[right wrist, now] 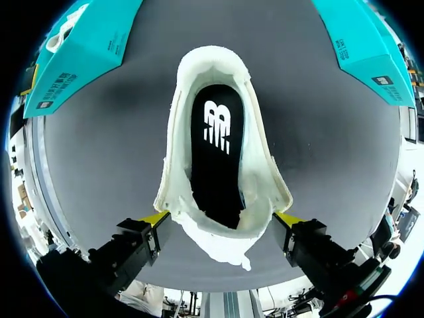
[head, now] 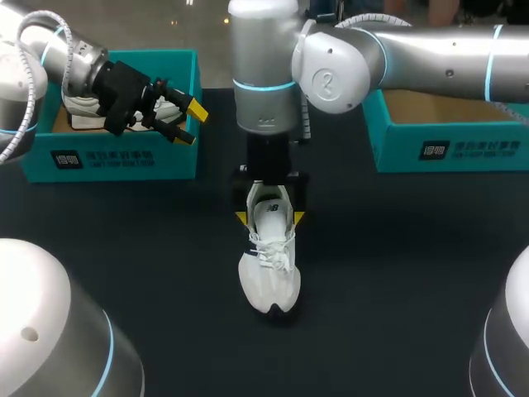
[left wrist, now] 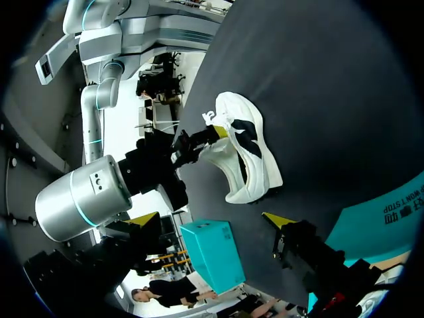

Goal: Take the shoe out of the shoebox, open the shoe tongue, remove and reinsert the insole, then place the shoe into the shoebox

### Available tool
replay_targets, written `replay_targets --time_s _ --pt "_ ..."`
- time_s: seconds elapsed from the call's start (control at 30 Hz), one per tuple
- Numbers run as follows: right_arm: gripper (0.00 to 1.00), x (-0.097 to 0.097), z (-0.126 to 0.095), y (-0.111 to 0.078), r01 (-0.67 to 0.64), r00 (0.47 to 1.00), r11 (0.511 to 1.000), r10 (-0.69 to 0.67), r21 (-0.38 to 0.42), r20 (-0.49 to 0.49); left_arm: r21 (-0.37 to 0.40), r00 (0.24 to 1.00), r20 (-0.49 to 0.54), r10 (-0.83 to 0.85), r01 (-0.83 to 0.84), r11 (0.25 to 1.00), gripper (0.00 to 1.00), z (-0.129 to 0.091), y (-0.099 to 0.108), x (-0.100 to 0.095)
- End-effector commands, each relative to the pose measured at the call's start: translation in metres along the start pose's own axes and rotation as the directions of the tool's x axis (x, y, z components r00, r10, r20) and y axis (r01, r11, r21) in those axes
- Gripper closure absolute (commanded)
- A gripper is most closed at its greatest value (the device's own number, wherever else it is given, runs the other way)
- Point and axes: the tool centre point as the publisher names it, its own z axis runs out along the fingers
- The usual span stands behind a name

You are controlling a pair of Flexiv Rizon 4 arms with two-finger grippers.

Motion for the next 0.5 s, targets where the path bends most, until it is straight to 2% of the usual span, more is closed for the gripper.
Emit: replay_targets --time_s 0.03,0.23,0.27,0.3,0.33,0.5 --pt "0.00 -0.001 -0.007 -0.016 -0.014 1.000 1.000 0.014 -0.020 0.001 0.001 1.000 -0.001 0.001 -0.001 1.000 0.00 0.000 0.000 0.000" --pt "0.00 0.000 -0.017 -0.030 -0.036 0.999 0.998 0.036 -0.059 0.004 0.001 1.000 -0.001 0.001 -0.001 1.000 0.00 0.000 0.000 0.000" --pt "0.38 0.000 -0.017 -0.031 -0.039 0.999 0.996 0.040 -0.074 0.003 0.001 1.000 -0.001 0.001 -0.001 1.000 0.00 0.000 0.000 0.000" --pt "0.71 0.000 -0.017 -0.031 -0.042 0.999 0.996 0.043 -0.078 0.004 0.001 1.000 -0.001 0.001 -0.001 1.000 0.00 0.000 0.000 0.000" --pt "0.99 0.000 -0.017 -0.032 -0.045 0.999 0.995 0.046 -0.084 0.005 0.001 1.000 -0.001 0.001 -0.001 1.000 0.00 0.000 0.000 0.000" --pt "1.00 -0.002 -0.016 -0.033 -0.046 0.999 0.988 0.047 -0.148 0.008 0.001 1.000 -0.001 0.001 -0.001 1.000 0.00 0.000 0.000 0.000"
